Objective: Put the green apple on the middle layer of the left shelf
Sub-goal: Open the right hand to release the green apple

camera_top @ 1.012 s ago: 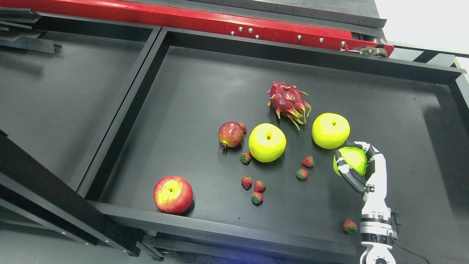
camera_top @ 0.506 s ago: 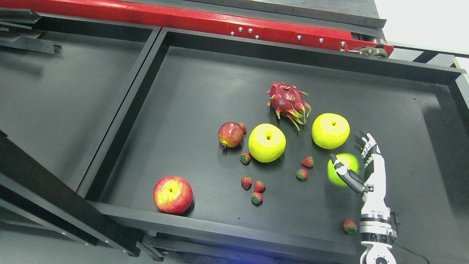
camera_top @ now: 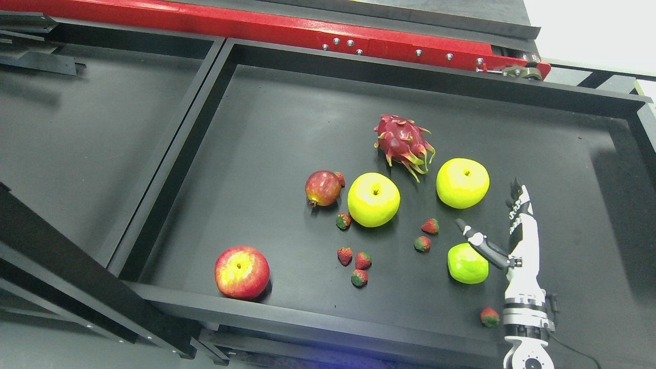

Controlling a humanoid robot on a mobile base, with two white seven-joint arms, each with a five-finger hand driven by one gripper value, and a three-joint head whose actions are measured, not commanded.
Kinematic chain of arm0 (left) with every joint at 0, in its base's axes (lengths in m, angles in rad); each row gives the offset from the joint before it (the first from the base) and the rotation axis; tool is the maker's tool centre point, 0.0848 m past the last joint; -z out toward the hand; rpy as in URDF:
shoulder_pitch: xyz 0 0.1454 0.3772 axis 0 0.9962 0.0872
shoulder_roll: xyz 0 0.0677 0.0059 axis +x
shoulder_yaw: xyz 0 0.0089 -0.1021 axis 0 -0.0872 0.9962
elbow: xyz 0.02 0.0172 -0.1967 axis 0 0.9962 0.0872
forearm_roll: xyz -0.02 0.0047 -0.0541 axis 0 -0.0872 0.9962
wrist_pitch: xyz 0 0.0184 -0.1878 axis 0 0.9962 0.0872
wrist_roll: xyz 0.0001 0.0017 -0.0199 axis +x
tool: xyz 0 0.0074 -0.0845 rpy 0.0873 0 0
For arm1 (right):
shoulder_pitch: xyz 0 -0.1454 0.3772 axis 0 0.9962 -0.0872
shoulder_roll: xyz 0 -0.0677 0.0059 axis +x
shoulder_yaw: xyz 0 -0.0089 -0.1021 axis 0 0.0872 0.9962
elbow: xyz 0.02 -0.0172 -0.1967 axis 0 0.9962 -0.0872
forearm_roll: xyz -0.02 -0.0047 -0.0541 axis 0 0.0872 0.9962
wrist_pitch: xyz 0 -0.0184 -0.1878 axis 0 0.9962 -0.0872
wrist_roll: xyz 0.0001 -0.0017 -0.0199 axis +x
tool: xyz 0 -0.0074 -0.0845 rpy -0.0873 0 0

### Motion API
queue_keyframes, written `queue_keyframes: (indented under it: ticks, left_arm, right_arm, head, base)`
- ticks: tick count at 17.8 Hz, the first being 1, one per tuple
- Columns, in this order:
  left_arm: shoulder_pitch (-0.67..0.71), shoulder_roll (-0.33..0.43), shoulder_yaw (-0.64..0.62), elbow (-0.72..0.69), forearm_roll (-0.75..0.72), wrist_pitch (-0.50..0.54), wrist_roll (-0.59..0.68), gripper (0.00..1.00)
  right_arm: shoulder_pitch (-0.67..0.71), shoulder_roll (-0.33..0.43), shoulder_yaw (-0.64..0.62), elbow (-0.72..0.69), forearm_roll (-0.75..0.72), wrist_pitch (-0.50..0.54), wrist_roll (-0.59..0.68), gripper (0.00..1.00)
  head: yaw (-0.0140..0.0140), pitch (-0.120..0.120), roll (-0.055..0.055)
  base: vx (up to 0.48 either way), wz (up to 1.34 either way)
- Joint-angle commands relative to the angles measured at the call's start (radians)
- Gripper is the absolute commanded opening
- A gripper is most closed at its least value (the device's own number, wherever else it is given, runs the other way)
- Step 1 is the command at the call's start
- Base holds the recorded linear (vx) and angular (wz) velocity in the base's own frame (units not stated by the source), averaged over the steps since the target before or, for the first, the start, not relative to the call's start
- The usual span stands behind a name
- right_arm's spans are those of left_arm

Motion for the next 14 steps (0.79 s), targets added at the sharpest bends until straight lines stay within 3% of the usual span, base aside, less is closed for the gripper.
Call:
queue_keyframes:
  ticks: [1,14]
  left_arm:
    - [0.000,0.017,0.000,0.000,0.000,0.002,0.001,1.00]
    - [0.000,0.017,0.000,0.000,0.000,0.002,0.001,1.00]
  right_arm:
    - [-0.001,-0.018,0.007,0.000,-0.001,0.006,0.005,1.00]
    - [0.001,-0.018,0.014,0.001,-0.060,0.013,0.006,1.00]
  head:
    - [0.0000,0.000,0.000]
    - [0.0000,0.000,0.000]
  base:
    - [0.000,0.00]
    - [0.000,0.00]
